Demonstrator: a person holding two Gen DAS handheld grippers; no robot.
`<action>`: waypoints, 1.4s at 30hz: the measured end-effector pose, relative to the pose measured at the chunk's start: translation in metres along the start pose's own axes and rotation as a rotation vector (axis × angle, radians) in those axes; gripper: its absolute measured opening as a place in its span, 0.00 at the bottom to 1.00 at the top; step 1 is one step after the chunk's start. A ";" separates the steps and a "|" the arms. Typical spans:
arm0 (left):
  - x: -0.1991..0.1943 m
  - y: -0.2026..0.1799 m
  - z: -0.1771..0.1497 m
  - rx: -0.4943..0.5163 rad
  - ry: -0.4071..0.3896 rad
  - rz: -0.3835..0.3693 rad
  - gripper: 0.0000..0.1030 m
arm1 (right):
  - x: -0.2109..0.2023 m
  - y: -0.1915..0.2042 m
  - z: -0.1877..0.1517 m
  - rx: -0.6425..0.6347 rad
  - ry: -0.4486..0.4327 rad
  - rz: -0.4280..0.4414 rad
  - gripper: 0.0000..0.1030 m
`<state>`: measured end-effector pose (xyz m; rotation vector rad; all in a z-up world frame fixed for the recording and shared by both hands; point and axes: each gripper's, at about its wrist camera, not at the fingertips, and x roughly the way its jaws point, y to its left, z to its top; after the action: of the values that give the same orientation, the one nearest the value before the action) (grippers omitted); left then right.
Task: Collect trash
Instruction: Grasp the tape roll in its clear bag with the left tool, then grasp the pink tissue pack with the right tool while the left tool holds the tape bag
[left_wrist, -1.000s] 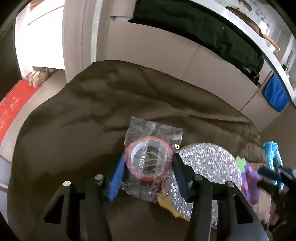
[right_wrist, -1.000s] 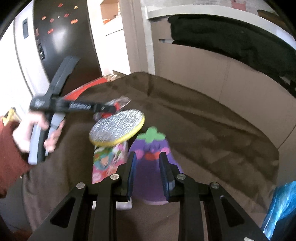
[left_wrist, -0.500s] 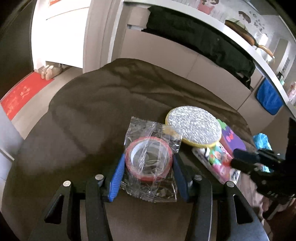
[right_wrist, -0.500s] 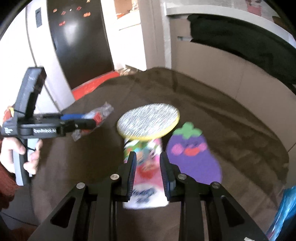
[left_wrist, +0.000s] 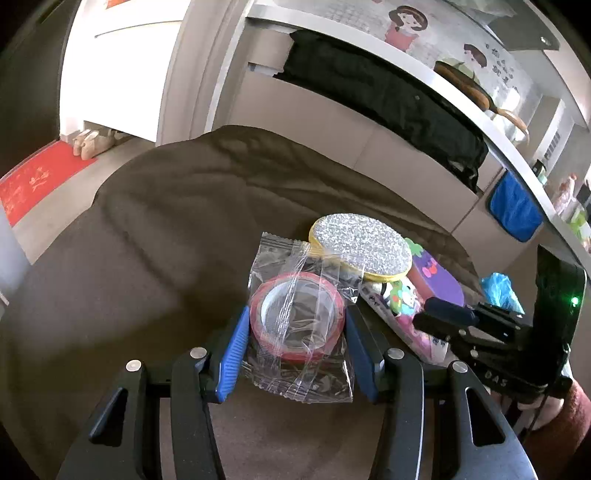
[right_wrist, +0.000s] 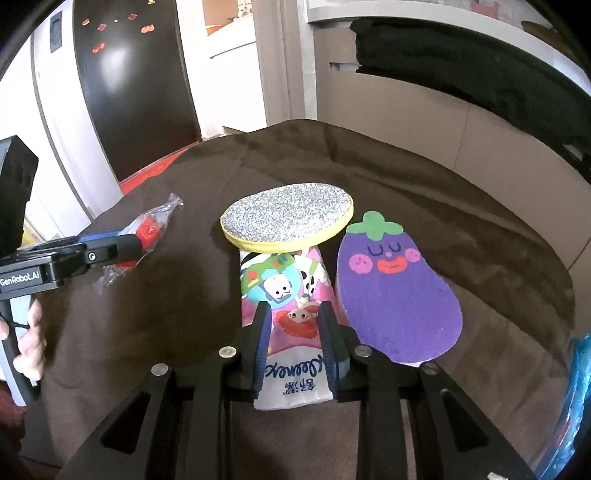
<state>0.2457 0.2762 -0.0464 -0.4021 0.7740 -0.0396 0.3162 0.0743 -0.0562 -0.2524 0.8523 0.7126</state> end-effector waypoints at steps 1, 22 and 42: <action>-0.001 0.001 -0.001 -0.007 -0.004 -0.001 0.50 | 0.000 0.001 -0.001 -0.008 -0.003 0.001 0.30; -0.028 -0.026 -0.018 0.046 -0.036 0.004 0.50 | -0.016 0.005 -0.020 -0.073 0.001 -0.025 0.34; -0.008 -0.049 -0.024 0.104 0.037 -0.021 0.51 | -0.061 -0.029 -0.049 0.082 -0.008 0.047 0.36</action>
<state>0.2290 0.2247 -0.0388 -0.3111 0.8005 -0.1071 0.2794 0.0008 -0.0434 -0.1566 0.8800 0.7205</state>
